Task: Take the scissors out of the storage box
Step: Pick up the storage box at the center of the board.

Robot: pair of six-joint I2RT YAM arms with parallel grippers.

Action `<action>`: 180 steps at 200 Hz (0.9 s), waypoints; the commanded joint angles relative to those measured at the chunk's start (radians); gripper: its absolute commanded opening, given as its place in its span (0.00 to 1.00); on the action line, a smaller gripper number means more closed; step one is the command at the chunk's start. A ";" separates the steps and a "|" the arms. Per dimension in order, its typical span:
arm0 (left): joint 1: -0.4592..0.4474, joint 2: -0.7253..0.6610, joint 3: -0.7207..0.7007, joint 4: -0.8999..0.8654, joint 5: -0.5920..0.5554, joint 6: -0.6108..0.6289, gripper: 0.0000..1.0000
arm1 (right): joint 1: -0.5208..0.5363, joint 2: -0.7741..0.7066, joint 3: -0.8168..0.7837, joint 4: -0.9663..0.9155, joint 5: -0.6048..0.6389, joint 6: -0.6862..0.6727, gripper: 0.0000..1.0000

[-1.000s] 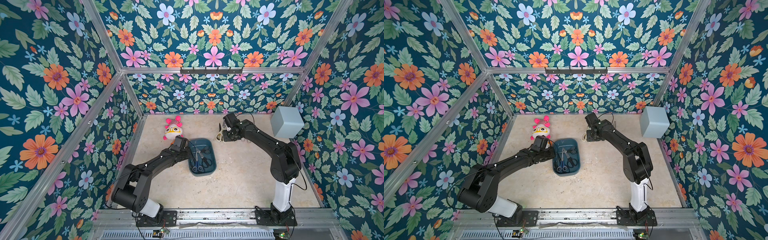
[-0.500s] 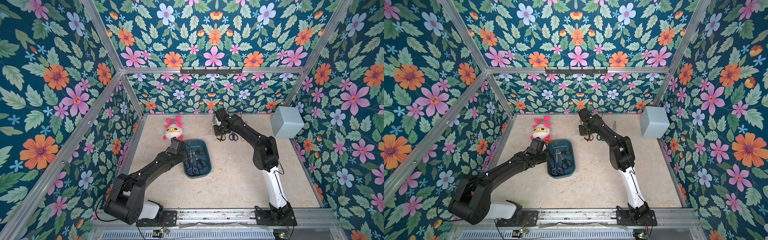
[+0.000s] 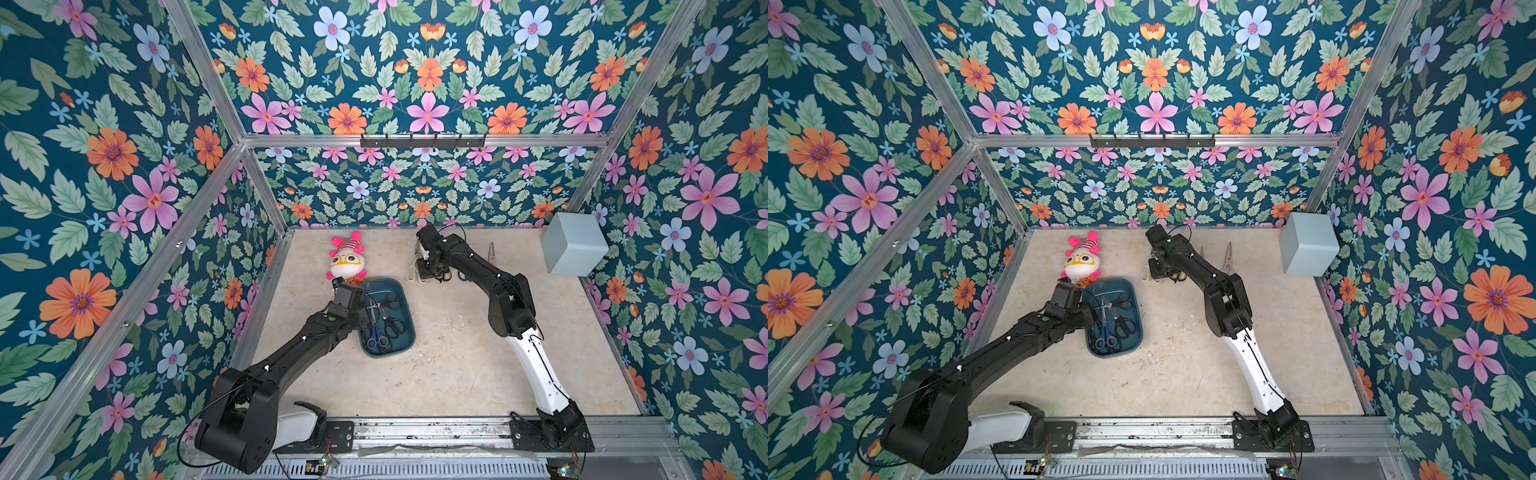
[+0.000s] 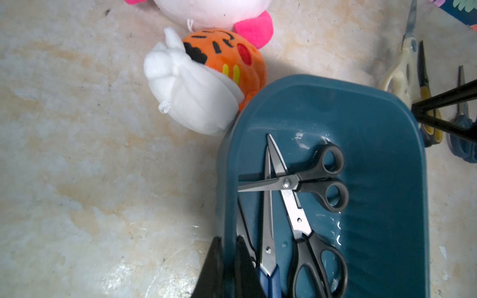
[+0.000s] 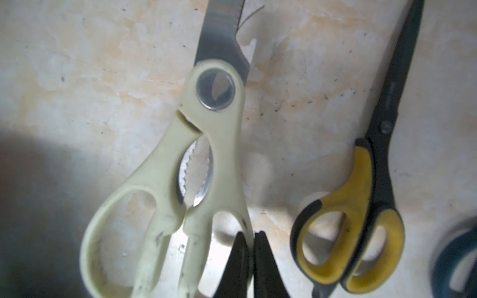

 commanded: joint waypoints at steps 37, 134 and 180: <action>0.003 -0.032 -0.016 0.050 -0.050 0.001 0.00 | 0.005 0.035 0.009 0.016 -0.014 0.031 0.00; 0.003 -0.025 -0.023 0.058 -0.049 -0.008 0.00 | 0.013 -0.008 0.015 0.056 -0.016 0.035 0.26; 0.002 -0.021 -0.018 0.052 -0.055 -0.018 0.00 | 0.024 -0.117 0.012 0.062 -0.002 0.033 0.30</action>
